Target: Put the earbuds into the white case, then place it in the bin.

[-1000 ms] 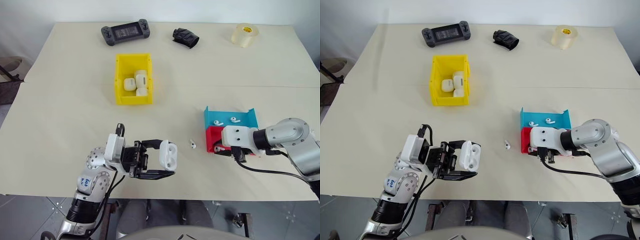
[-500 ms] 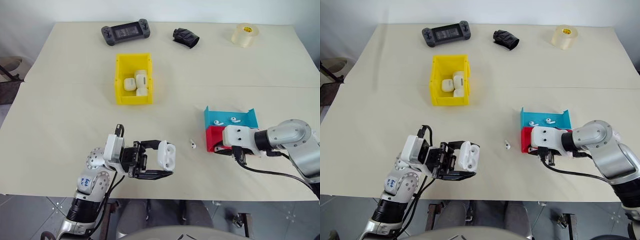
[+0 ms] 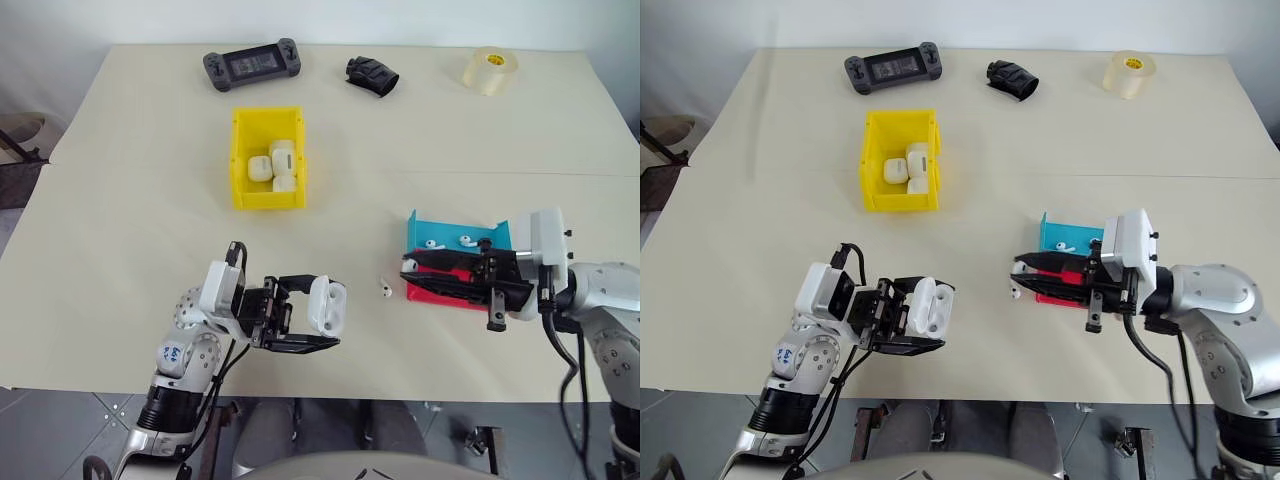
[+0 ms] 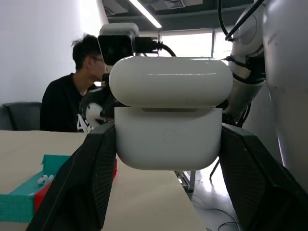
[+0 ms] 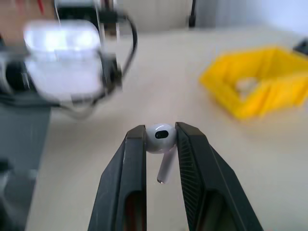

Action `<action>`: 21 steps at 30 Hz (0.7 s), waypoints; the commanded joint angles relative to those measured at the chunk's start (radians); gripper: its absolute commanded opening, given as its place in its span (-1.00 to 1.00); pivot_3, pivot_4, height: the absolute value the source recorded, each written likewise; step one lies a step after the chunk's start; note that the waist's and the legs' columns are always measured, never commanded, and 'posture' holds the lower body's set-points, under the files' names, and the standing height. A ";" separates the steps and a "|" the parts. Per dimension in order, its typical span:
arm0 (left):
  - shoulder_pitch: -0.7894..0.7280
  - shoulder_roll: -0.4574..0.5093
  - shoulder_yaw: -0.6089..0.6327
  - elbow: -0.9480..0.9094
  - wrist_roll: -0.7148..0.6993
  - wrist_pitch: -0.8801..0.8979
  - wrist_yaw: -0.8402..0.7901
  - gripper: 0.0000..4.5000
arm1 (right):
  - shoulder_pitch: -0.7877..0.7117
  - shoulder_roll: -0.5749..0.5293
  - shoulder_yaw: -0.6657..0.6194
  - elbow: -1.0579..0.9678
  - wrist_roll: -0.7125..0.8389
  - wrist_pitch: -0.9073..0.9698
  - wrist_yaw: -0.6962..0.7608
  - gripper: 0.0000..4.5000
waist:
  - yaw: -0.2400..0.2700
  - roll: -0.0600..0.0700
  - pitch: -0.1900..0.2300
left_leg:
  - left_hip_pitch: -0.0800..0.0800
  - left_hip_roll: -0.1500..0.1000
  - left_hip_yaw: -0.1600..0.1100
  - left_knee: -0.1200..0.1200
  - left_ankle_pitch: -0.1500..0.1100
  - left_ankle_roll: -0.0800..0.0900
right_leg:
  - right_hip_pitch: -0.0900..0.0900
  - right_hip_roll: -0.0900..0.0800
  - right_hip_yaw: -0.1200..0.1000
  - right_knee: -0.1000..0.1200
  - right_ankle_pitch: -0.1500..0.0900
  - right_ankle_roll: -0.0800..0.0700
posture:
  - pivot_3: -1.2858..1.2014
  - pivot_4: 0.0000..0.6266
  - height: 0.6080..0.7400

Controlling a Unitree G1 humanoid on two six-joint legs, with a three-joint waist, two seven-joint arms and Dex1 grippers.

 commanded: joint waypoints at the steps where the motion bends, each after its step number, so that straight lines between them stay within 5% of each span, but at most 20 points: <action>1: -0.017 -0.014 -0.005 0.019 -0.001 -0.013 -0.014 0.24 | -0.030 0.107 -0.004 -0.079 0.112 -0.015 -0.138 -0.77 | 0.000 0.000 0.000 | 0.000 0.000 0.000 0.000 0.000 0.000 | 0.000 0.000 0.000 0.000 0.000 0.000 | 0.03 -0.52 1.00; 10: -0.111 -0.026 -0.022 0.075 0.022 0.028 0.006 0.24 | 0.025 0.220 0.060 -0.178 0.203 -0.025 -0.290 -0.77 | -0.002 0.000 0.000 | 0.000 -0.001 0.000 -0.001 0.000 0.000 | -0.001 0.000 0.001 0.004 0.000 0.000 | 0.03 -0.52 1.00; 21: -0.235 -0.048 -0.065 0.069 0.038 0.140 0.072 0.24 | 0.179 0.247 0.097 -0.239 0.096 -0.144 -0.324 -0.77 | -0.001 0.000 0.000 | 0.000 -0.001 0.000 -0.002 0.000 0.000 | -0.002 0.001 0.001 0.005 0.000 0.000 | 0.03 -0.52 1.00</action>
